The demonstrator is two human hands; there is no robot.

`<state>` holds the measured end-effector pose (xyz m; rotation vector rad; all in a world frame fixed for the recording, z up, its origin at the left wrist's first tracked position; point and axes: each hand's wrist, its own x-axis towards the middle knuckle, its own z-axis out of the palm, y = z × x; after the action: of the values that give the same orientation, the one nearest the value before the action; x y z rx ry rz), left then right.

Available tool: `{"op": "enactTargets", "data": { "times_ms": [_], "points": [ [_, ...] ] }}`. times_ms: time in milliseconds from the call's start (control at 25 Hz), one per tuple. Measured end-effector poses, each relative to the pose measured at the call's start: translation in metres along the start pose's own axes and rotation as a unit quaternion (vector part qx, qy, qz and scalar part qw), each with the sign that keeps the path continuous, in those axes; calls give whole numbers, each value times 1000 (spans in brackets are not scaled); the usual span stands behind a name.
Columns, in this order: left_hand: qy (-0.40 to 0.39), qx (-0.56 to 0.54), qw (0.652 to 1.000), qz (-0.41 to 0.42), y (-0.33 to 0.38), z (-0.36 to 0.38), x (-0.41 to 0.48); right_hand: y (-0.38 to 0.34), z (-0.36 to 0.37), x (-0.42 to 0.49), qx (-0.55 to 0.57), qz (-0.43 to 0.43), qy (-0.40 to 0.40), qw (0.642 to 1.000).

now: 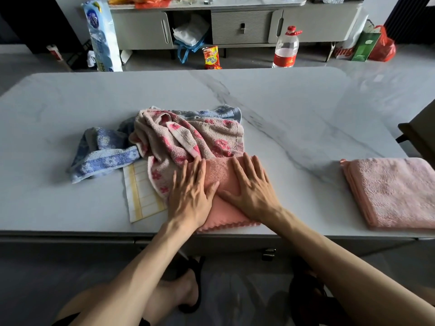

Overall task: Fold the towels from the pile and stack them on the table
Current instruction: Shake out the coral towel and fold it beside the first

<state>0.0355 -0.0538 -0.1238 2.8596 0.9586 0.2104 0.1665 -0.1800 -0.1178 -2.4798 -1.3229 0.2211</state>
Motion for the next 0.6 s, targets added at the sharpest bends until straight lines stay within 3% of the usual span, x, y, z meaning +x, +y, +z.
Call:
{"op": "enactTargets", "data": {
  "times_ms": [280,480,520,600],
  "points": [
    [-32,5,999,-5,-2,-2,2,7,-5,0,58,55,-35,996],
    [-14,-90,996,12,-7,-28,27,13,-43,27,170,119,-11,978],
    [-30,-92,995,8,-9,-37,42,16,-52,35,190,144,-24,971],
    [-134,-108,985,2,-14,-54,71,25,-63,48,257,191,-79,944]
  ]
}}
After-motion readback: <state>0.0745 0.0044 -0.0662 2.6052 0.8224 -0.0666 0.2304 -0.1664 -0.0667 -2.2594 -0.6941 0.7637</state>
